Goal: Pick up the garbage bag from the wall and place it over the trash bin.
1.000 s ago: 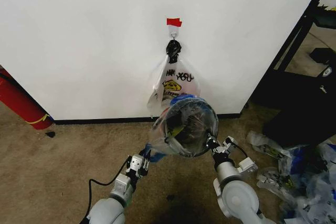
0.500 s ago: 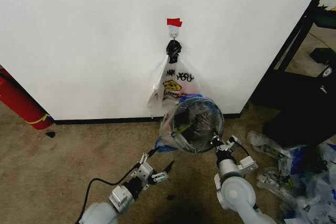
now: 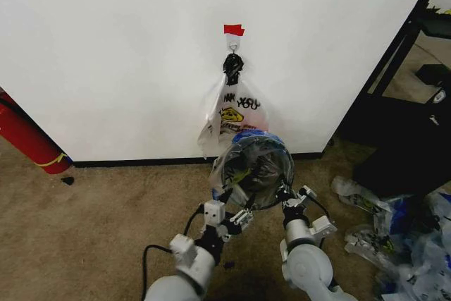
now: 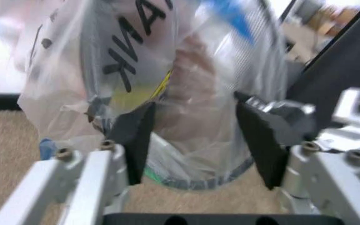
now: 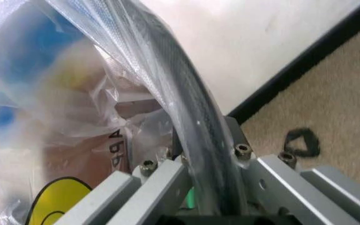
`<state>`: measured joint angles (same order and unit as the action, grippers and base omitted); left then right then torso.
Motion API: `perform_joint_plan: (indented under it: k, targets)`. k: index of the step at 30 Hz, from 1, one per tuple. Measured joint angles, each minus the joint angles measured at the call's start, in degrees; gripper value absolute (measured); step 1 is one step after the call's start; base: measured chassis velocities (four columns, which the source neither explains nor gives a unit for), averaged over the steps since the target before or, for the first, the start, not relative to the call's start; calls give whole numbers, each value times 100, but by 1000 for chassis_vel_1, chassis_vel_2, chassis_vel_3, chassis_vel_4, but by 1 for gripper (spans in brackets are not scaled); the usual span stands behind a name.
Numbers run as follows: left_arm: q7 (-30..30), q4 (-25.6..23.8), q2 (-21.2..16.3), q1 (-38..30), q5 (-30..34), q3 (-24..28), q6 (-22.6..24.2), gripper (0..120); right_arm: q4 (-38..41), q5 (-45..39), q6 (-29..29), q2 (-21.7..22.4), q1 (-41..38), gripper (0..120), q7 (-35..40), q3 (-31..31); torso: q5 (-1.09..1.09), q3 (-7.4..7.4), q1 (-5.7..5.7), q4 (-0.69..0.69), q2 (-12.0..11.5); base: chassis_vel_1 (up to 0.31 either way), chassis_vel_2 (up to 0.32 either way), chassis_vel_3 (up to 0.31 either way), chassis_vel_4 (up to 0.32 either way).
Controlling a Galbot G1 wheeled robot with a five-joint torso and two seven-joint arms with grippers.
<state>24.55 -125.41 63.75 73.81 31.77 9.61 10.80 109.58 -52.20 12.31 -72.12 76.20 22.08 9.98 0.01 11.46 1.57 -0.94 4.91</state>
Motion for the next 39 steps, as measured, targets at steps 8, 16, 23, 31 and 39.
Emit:
perform_joint_plan:
  k: [8, 16, 23, 31, 39]
  targets:
    - [1121, 456, -32, -1505, 237, 1053, 858, 20, -65, 472, 101, 17, 16, 0, -160, -40, 0, 0, 0, -1, 0, 0, 0, 0, 0]
    - [2120, 988, 293, -2478, 452, 1655, 1790, 0, -64, 623, 83, -39, 12, 0, -194, -107, -1, 1, 0, -1, 0, 0, 0, 0, 0]
    - [2497, 1418, 545, -2925, 851, 1769, 2291, 0, 18, 818, 82, -52, 85, 0, -227, -194, 0, 0, 0, 0, 0, 0, 0, 0, 0]
    - [2538, 2063, 629, -3152, 726, 1774, 2372, 0, 317, 863, 83, 30, 218, 0, -226, -280, -1, 0, 0, 0, 0, 0, 0, 0, 0]
    - [2427, 2387, 615, -3365, 633, 1770, 2342, 0, 540, 836, 64, 143, 361, 0, -172, -377, -1, 0, 0, 0, 0, 0, 0, 0, 0]
